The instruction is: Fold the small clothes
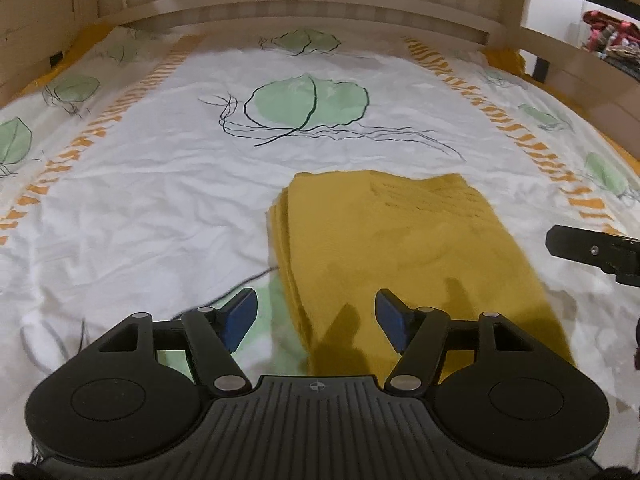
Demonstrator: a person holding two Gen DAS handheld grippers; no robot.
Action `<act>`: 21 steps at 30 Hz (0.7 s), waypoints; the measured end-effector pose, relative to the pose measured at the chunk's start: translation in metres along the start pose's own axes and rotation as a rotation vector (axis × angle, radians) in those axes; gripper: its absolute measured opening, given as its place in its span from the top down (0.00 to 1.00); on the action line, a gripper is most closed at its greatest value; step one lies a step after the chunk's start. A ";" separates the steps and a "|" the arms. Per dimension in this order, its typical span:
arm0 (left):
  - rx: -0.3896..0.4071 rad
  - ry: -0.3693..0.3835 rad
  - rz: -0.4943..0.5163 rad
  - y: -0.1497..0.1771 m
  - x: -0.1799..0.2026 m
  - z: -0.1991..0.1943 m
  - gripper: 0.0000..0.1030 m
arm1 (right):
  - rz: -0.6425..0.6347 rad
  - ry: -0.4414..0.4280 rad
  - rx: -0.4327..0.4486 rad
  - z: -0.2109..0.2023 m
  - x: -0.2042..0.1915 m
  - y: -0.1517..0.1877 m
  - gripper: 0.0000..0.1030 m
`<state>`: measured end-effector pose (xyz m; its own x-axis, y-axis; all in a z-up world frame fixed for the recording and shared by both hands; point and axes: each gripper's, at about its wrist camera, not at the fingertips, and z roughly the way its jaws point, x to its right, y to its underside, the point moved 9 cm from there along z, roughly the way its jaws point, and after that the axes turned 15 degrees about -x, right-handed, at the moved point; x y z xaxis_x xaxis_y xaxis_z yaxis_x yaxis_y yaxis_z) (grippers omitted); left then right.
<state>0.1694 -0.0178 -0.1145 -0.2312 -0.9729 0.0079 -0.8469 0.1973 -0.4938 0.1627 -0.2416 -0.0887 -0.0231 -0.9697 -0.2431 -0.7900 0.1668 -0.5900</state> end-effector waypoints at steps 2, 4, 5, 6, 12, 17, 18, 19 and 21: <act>0.004 -0.014 0.005 0.007 0.005 -0.011 0.38 | 0.017 -0.002 0.013 -0.012 -0.001 0.007 0.00; 0.010 -0.022 0.006 0.013 0.010 -0.021 0.38 | 0.038 -0.013 0.021 -0.024 -0.001 0.014 0.00; 0.010 -0.024 0.002 0.017 0.012 -0.026 0.38 | 0.047 -0.016 0.022 -0.028 -0.002 0.017 0.00; 0.008 -0.024 -0.001 0.020 0.014 -0.031 0.39 | 0.053 -0.017 0.020 -0.032 -0.003 0.020 0.00; -0.004 -0.050 -0.059 0.036 0.017 -0.052 0.39 | 0.030 -0.002 0.006 -0.050 -0.012 0.038 0.00; -0.005 -0.081 -0.086 0.044 0.016 -0.066 0.39 | 0.022 0.025 0.001 -0.061 -0.018 0.052 0.01; -0.005 -0.086 -0.088 0.046 0.015 -0.068 0.39 | 0.023 0.029 0.000 -0.063 -0.019 0.054 0.01; -0.002 -0.089 -0.087 0.048 0.015 -0.070 0.39 | 0.024 0.032 -0.001 -0.066 -0.020 0.057 0.01; 0.001 -0.100 -0.086 0.051 0.015 -0.074 0.39 | 0.022 0.039 -0.002 -0.071 -0.021 0.062 0.01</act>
<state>0.0878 -0.0132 -0.0749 -0.1083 -0.9934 -0.0365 -0.8613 0.1121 -0.4955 0.0709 -0.2238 -0.0651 -0.0646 -0.9720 -0.2257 -0.7901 0.1880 -0.5835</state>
